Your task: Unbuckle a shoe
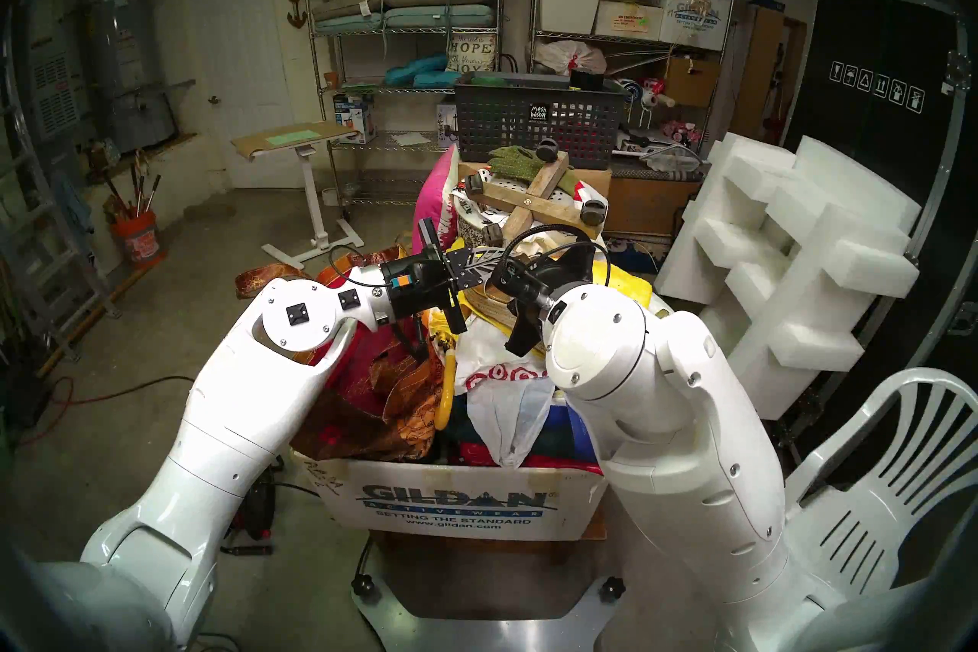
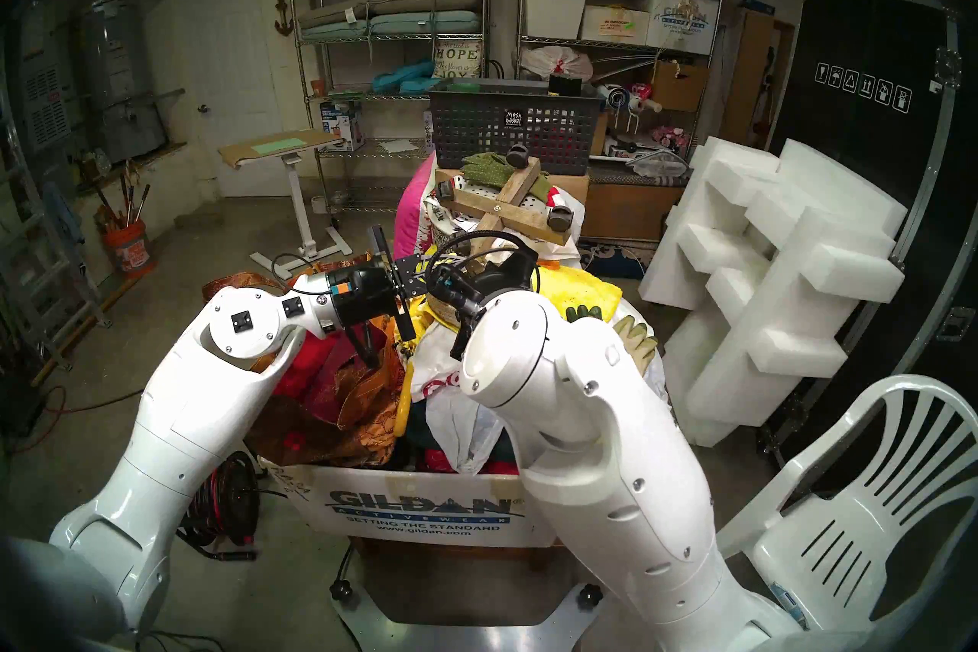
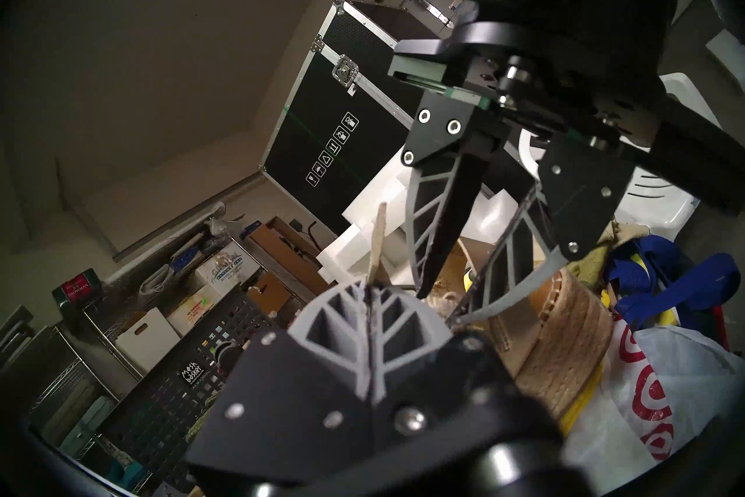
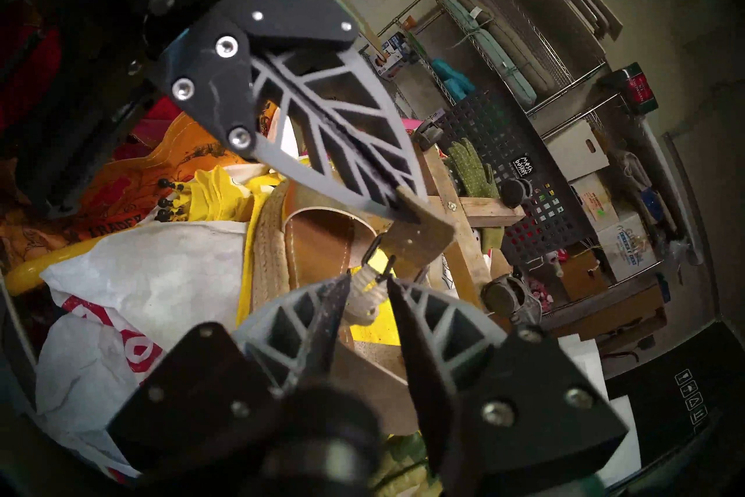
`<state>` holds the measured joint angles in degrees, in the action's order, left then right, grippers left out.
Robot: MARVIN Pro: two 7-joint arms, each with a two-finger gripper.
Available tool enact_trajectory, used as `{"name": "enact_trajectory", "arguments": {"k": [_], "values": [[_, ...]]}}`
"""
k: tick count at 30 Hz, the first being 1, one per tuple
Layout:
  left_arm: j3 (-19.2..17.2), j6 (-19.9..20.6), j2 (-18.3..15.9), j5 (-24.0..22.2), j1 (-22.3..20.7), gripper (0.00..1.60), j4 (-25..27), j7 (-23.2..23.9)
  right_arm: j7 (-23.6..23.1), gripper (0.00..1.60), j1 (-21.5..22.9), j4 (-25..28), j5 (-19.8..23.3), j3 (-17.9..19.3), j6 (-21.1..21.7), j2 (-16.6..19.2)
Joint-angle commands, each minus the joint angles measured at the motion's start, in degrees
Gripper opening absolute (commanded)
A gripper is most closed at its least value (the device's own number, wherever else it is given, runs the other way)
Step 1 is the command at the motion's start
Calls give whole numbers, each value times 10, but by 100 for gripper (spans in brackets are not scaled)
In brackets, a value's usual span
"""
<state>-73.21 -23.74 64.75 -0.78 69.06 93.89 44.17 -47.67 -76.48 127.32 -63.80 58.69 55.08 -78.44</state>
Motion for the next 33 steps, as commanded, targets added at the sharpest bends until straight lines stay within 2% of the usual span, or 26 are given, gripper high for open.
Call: {"name": "enact_trajectory", "arguments": {"k": [1, 16, 33], "values": [[-2, -1, 4, 1, -12, 0, 3, -2, 14, 79, 3, 21, 4, 7, -3, -13], [-1, -1, 6, 4, -13, 0, 2, -3, 18, 75, -2, 10, 25, 6, -11, -18], [-2, -1, 5, 3, -13, 0, 5, -1, 43, 74, 2, -5, 19, 6, -15, -19]]}}
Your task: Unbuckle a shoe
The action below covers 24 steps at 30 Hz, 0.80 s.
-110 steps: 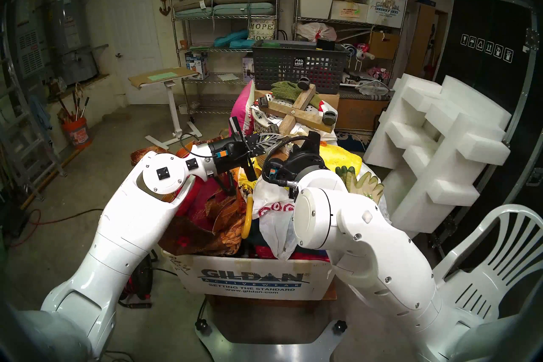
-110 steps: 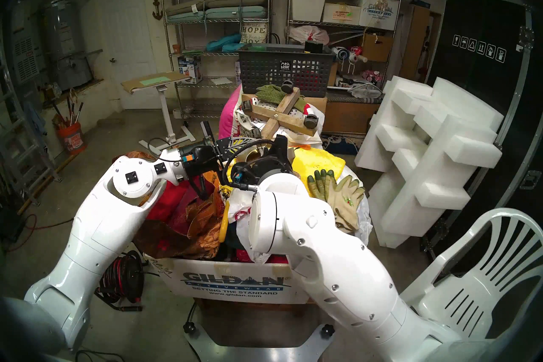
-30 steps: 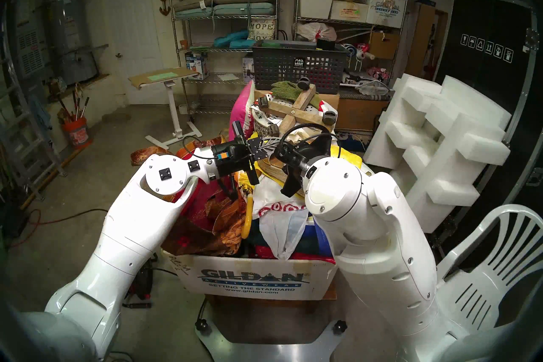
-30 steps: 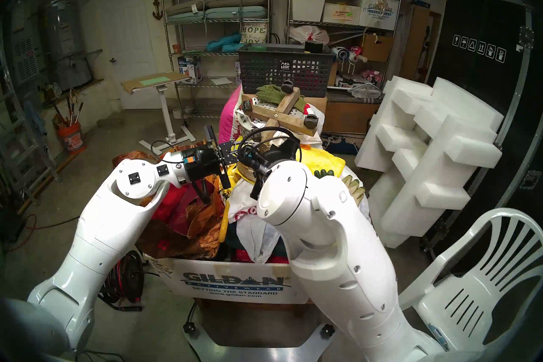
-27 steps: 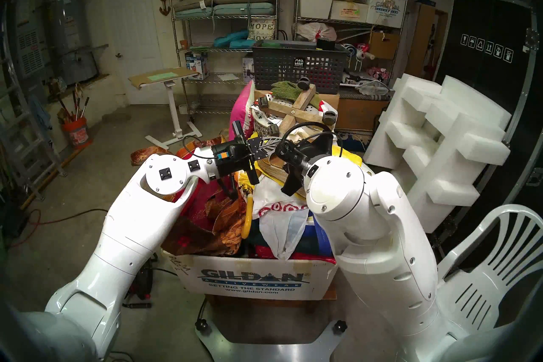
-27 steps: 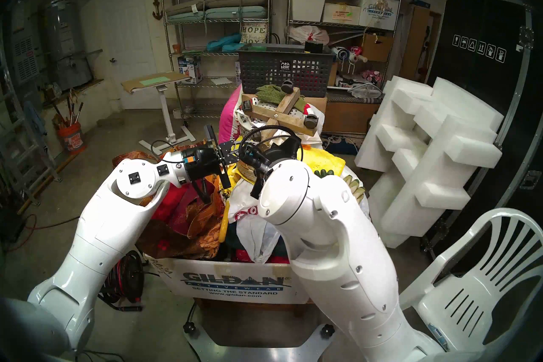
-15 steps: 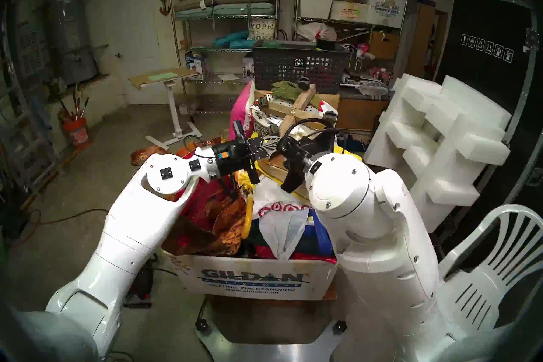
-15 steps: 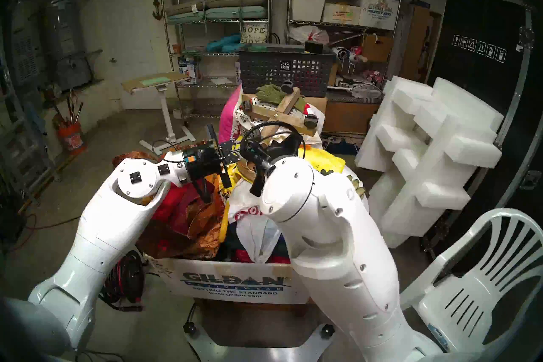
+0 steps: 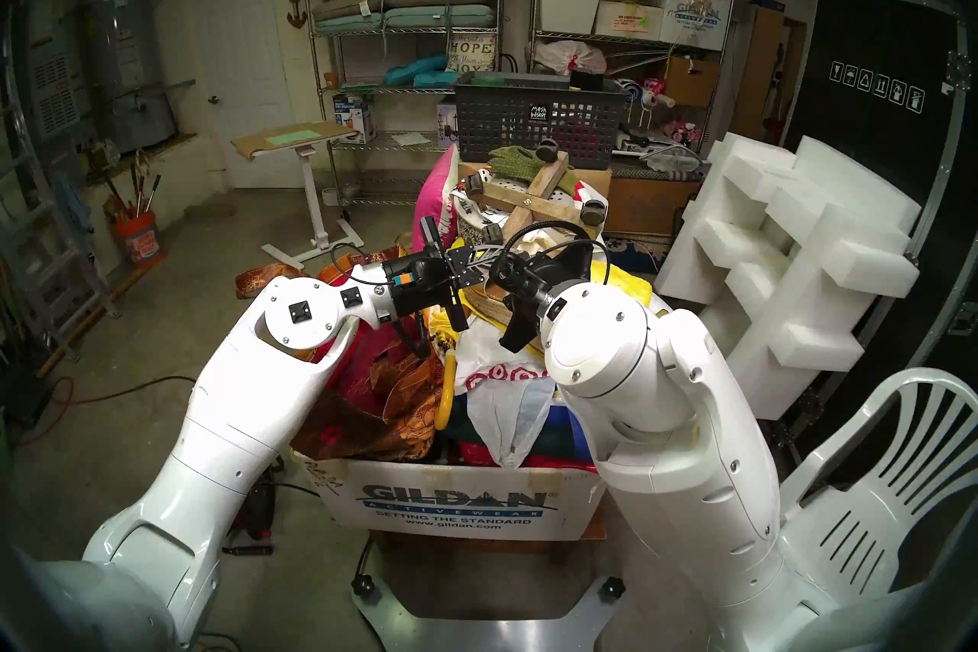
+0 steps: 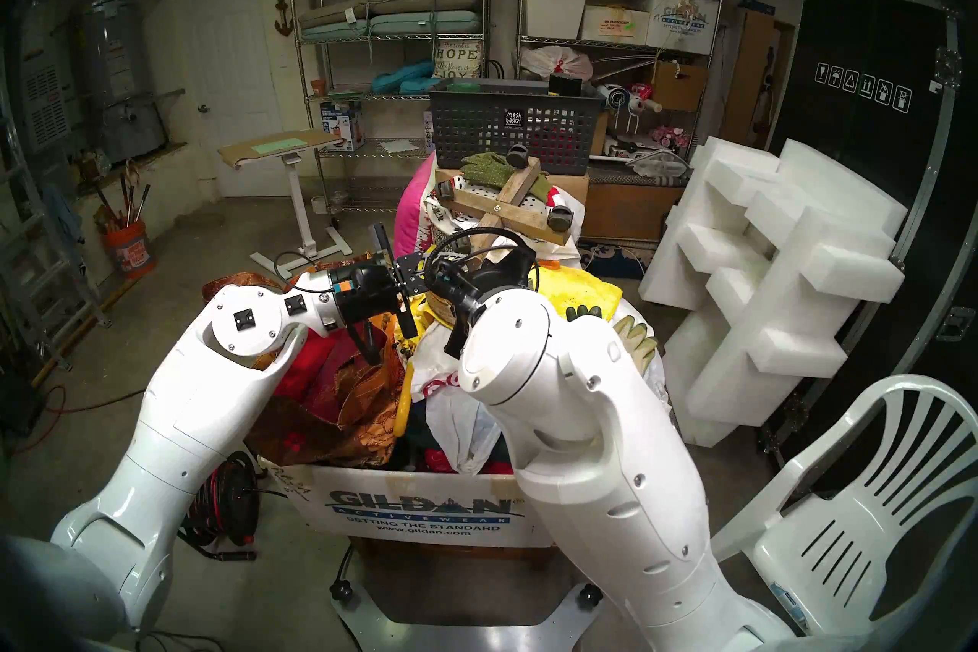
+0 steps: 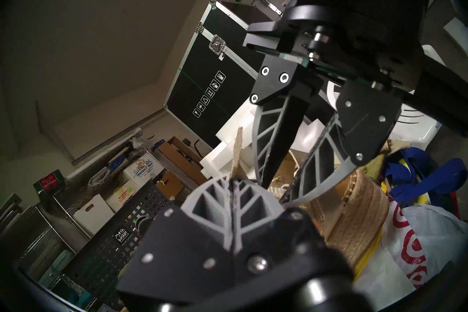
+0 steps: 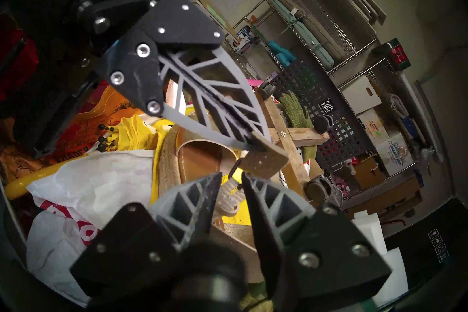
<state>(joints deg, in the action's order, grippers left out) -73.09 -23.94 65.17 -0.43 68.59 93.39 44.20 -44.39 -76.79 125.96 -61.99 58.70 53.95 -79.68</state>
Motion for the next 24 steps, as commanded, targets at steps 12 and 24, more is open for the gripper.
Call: {"name": "enact_trajectory", "arguments": {"k": [12, 24], "values": [[-2, 1, 3, 0, -10, 0, 8, 0, 1, 73, -4, 21, 2, 11, -3, 0], [-2, 0, 4, 0, -10, 0, 7, -1, 10, 72, 4, -7, 8, 9, -6, -15]]}}
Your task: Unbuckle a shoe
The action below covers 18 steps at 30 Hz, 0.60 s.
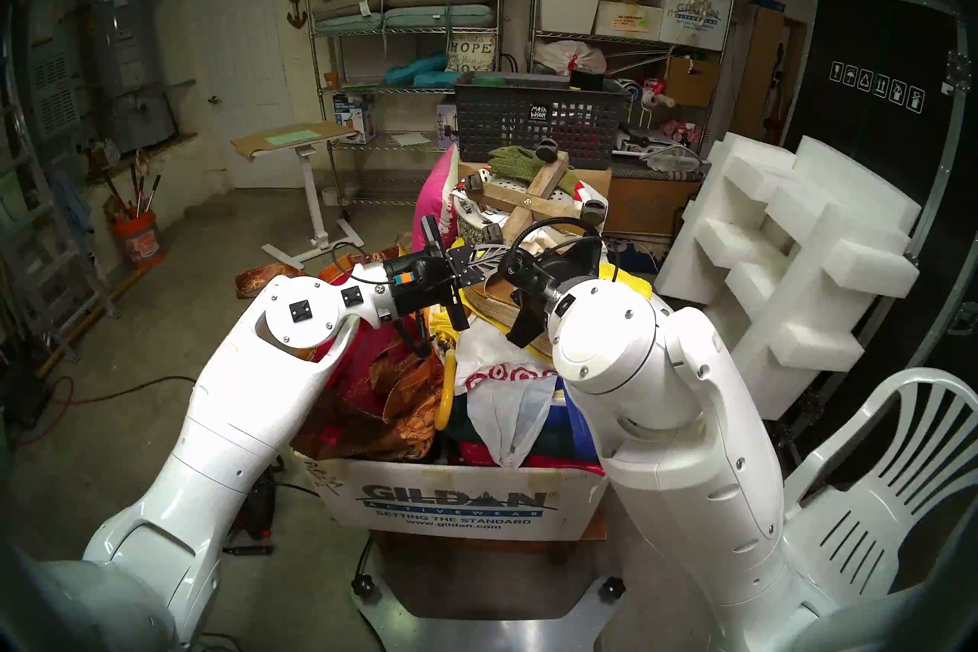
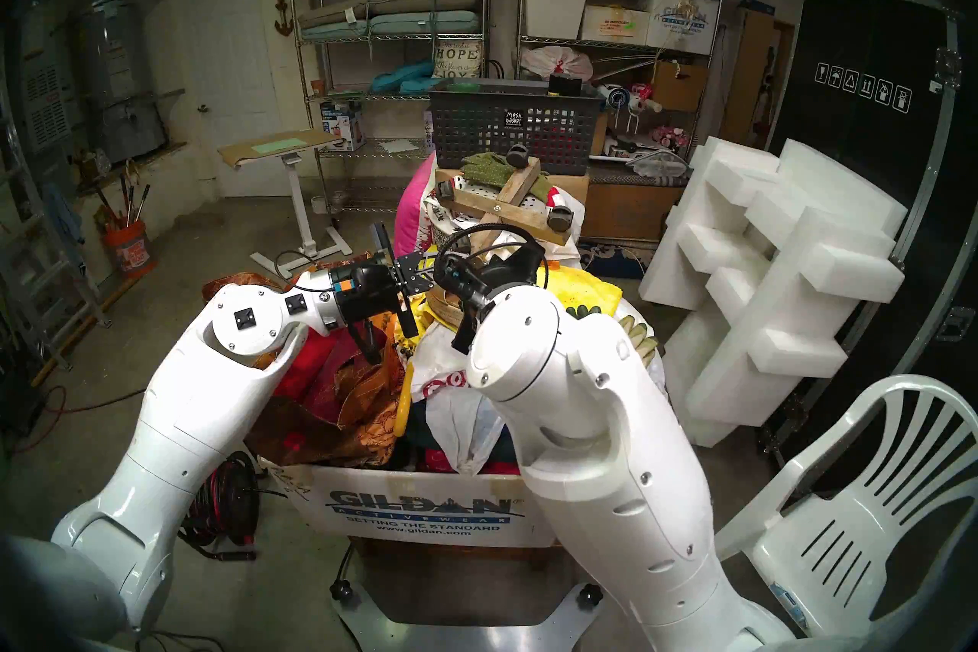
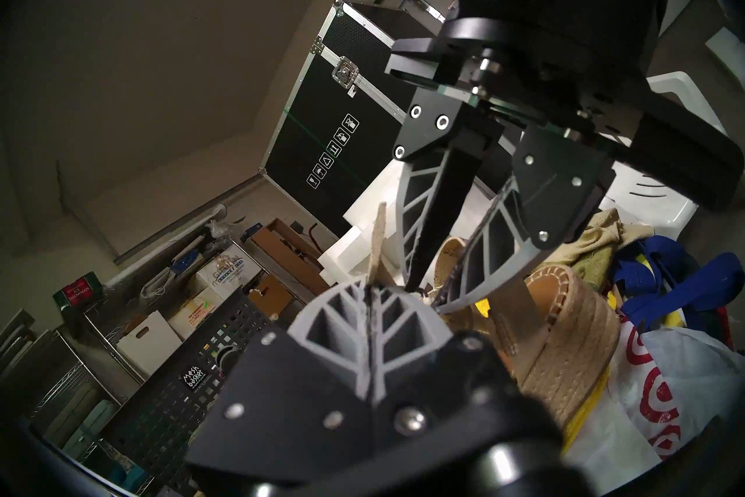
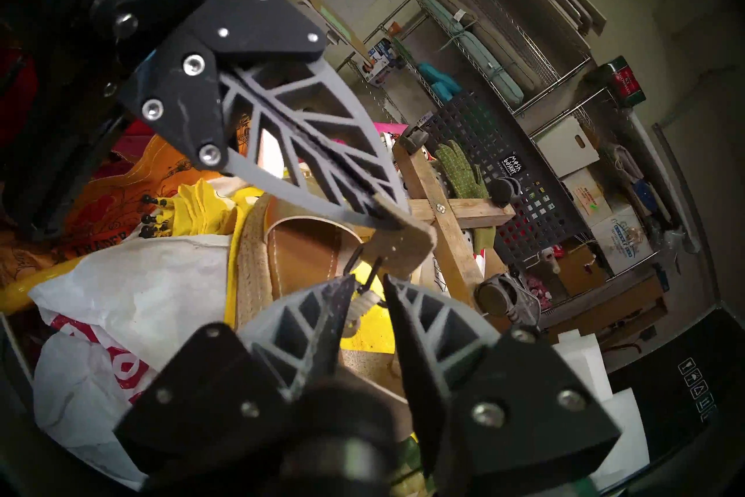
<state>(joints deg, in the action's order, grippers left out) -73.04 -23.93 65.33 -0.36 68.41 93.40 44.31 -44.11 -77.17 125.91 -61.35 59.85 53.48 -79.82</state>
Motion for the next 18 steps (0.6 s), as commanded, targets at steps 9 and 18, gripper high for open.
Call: {"name": "enact_trajectory", "arguments": {"k": [9, 18], "values": [[-3, 0, 0, -2, -7, 0, 7, 1, 16, 74, 8, -9, 6, 2, -3, -17], [-2, -2, 2, 1, -8, 0, 2, 0, 7, 73, 5, 7, 10, 5, -3, -7]]}}
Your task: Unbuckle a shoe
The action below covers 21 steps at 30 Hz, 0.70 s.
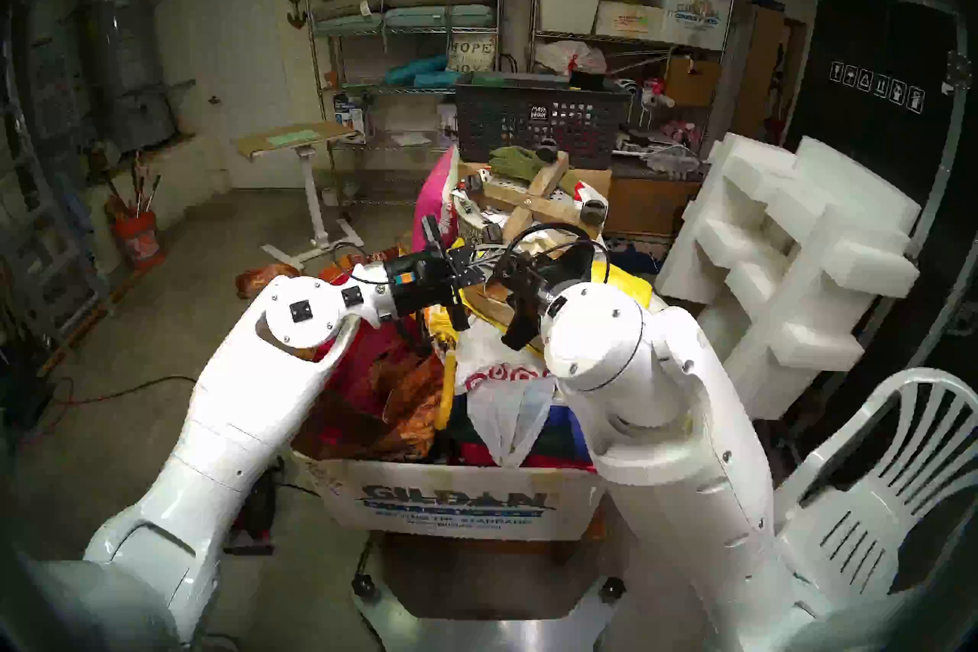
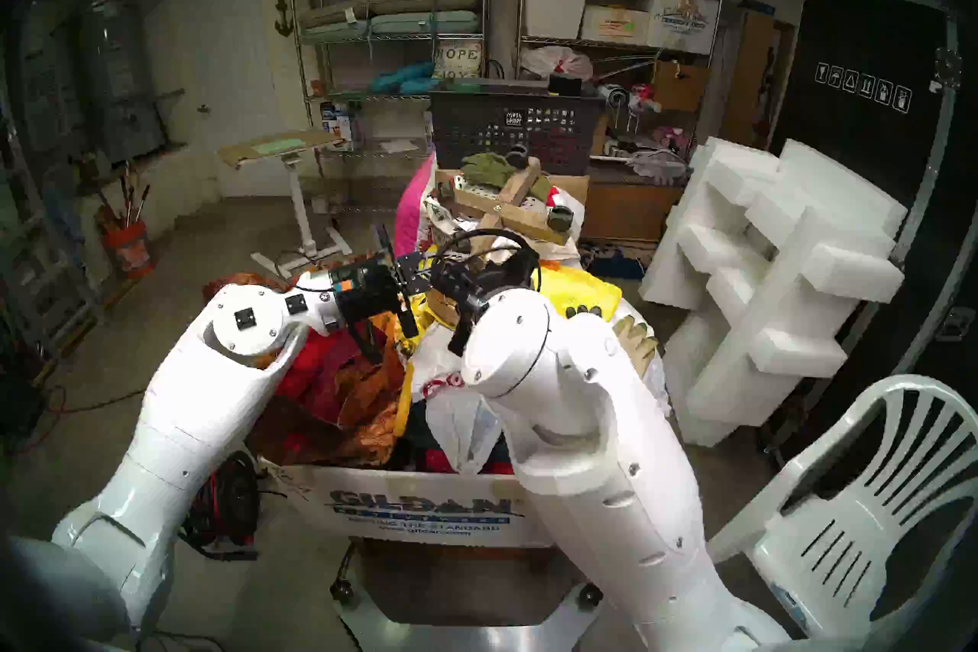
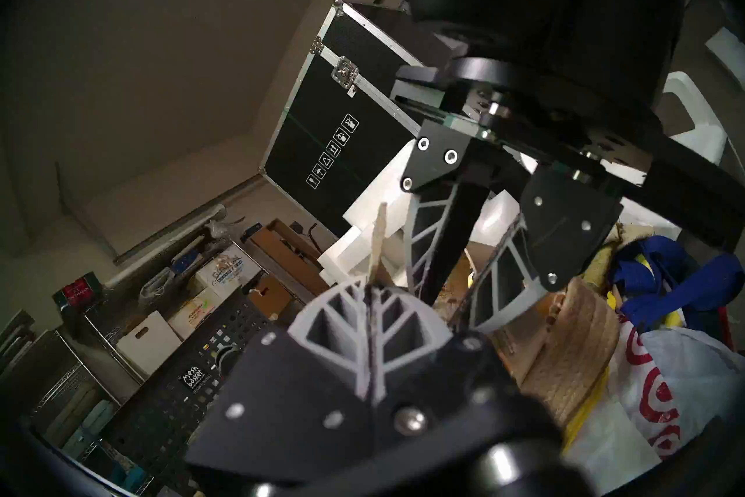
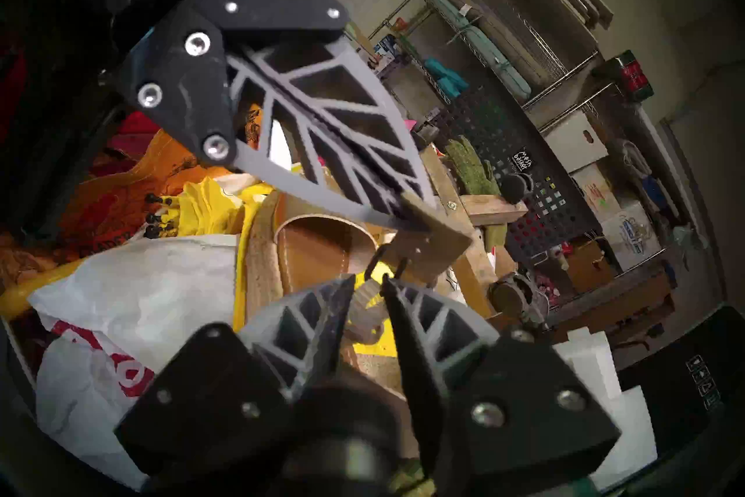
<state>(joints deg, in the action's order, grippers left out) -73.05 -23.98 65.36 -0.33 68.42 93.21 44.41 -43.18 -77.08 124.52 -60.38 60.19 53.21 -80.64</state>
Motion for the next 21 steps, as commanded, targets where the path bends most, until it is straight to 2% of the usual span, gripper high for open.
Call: {"name": "enact_trajectory", "arguments": {"k": [1, 21], "values": [[-2, -1, 1, 1, -8, 0, 4, -1, -2, 73, 4, 20, 0, 1, -1, 1], [2, 1, 6, 4, -18, 0, -1, 1, 1, 73, 5, 16, 7, 11, -7, 3]]}}
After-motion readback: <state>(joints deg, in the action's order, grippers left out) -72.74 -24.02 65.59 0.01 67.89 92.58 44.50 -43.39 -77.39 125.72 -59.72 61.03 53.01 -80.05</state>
